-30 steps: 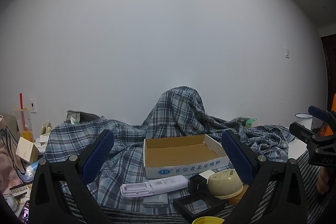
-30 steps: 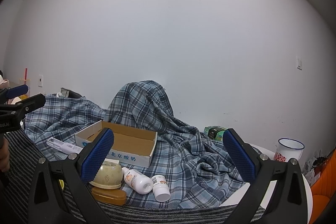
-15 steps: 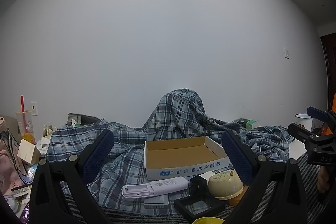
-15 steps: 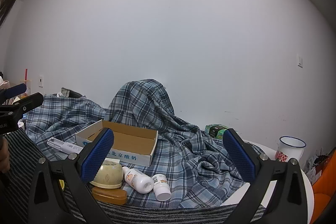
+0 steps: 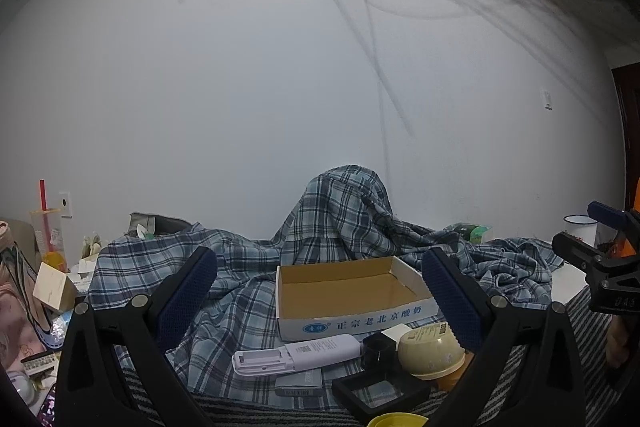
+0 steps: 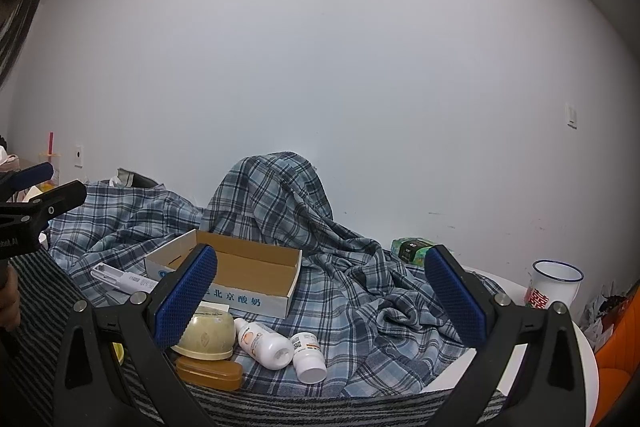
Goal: Organize rigid objects
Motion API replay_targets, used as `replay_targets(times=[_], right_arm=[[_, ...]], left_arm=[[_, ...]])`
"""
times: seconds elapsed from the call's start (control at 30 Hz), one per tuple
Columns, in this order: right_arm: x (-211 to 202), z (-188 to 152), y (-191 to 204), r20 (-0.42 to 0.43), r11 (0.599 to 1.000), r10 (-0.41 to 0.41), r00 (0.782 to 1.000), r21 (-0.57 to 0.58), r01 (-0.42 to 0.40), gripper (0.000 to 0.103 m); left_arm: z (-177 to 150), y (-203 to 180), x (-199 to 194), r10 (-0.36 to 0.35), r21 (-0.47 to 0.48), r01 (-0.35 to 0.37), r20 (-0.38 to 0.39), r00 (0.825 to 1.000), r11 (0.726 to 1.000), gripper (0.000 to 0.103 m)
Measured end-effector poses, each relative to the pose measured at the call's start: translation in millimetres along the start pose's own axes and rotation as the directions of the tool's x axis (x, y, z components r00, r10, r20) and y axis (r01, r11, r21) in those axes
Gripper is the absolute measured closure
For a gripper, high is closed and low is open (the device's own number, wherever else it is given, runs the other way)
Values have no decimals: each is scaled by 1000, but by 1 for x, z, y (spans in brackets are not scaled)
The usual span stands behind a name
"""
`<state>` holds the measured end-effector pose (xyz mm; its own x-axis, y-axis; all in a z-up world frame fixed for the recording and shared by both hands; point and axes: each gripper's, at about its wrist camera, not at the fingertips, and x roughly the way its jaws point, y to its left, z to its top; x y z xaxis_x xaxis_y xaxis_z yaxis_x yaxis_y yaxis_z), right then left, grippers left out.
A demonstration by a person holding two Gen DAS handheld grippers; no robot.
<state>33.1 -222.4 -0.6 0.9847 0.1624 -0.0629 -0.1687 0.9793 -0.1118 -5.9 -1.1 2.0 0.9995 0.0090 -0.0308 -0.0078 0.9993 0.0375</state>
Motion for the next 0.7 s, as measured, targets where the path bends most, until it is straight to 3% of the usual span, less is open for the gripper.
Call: replay_targets(times=[0.37,0.7], right_arm=[[3,-1,2,-23,1000,4,1000,-5,-4,0],[5,-2,1,-41,1000,3,999,-2,-3,0]], left_arm=[[-1,-1,0,1,0,-1,-1,1000,1000,0],[-4,1,9,-3,-20,2,-52,999,1000,0]])
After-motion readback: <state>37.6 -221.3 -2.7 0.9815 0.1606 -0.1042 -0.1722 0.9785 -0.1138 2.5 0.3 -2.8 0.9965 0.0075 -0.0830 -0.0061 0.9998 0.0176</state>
